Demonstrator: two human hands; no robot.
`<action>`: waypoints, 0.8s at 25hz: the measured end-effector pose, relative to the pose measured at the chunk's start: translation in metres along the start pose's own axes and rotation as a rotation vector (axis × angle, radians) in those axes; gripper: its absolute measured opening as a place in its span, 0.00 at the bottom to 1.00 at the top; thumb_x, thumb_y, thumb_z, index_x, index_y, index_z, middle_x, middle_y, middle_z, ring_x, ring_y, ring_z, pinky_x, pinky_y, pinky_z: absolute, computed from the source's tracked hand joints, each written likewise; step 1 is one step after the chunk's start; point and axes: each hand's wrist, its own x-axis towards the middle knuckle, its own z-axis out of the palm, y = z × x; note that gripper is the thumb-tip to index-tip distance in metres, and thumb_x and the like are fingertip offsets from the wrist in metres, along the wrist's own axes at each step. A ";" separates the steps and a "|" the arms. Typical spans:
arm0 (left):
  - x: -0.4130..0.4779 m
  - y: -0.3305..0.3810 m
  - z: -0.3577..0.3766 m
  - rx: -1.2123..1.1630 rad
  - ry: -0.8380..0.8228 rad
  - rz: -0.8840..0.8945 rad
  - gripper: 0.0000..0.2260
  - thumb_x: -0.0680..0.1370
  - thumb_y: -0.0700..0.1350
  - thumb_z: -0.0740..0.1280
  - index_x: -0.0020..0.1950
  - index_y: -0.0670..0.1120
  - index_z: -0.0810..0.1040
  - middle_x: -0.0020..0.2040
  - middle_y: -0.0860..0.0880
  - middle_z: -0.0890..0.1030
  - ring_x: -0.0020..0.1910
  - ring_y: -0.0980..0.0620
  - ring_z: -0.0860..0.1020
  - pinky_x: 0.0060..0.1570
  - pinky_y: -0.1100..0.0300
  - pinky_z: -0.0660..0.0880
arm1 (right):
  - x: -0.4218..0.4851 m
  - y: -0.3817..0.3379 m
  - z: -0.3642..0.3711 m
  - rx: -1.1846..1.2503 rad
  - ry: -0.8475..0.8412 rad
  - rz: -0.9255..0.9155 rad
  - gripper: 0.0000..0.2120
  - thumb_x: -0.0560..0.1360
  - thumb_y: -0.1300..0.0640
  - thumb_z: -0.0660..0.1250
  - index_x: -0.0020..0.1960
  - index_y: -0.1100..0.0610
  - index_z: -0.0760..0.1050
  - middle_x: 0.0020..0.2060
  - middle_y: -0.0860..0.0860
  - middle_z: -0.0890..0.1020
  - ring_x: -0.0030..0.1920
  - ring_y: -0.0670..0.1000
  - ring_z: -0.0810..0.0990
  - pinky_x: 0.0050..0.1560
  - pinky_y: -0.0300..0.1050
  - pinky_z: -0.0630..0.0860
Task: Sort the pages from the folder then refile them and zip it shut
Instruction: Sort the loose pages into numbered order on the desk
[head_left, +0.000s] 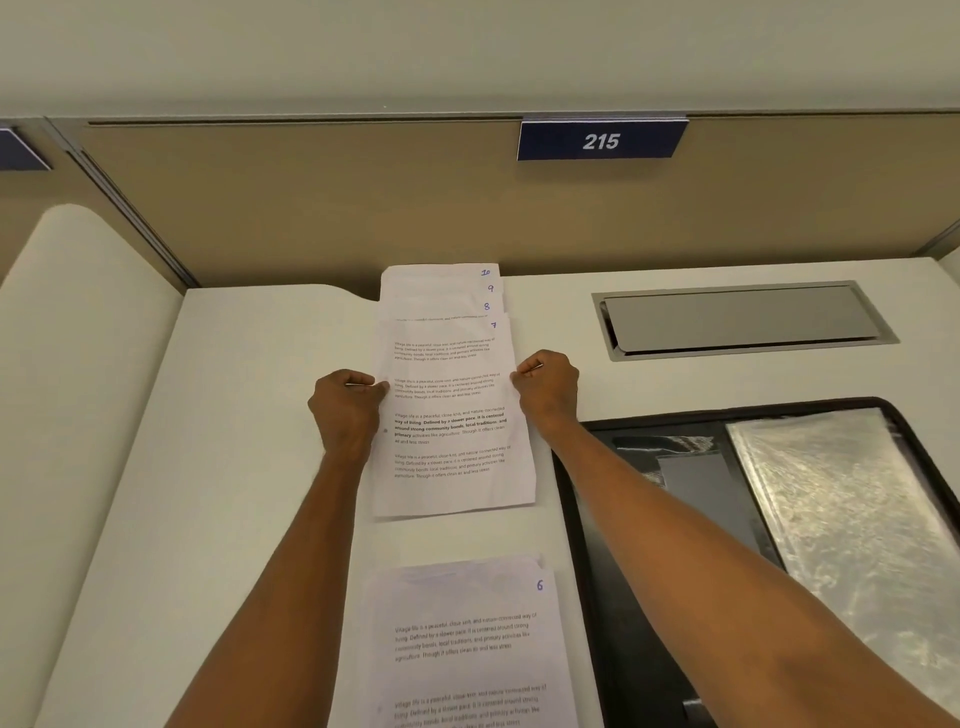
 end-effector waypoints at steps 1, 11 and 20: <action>0.002 -0.001 0.001 0.006 0.007 -0.006 0.07 0.73 0.42 0.79 0.46 0.43 0.83 0.41 0.45 0.85 0.40 0.44 0.84 0.44 0.53 0.82 | 0.002 0.000 0.002 -0.007 0.003 -0.004 0.02 0.74 0.66 0.74 0.45 0.62 0.81 0.40 0.53 0.84 0.42 0.53 0.83 0.43 0.41 0.77; 0.005 -0.003 0.000 0.118 0.000 -0.021 0.09 0.74 0.46 0.79 0.50 0.45 0.83 0.41 0.51 0.84 0.46 0.45 0.84 0.50 0.52 0.81 | 0.003 0.005 0.007 -0.064 0.004 -0.002 0.06 0.74 0.62 0.75 0.47 0.61 0.79 0.41 0.53 0.83 0.42 0.54 0.82 0.49 0.50 0.83; -0.051 -0.027 -0.010 0.495 -0.024 0.357 0.23 0.83 0.49 0.67 0.76 0.42 0.72 0.78 0.42 0.69 0.77 0.40 0.65 0.75 0.41 0.64 | -0.058 0.018 -0.009 -0.324 -0.008 -0.264 0.18 0.81 0.54 0.66 0.69 0.58 0.71 0.64 0.55 0.76 0.65 0.55 0.74 0.62 0.54 0.76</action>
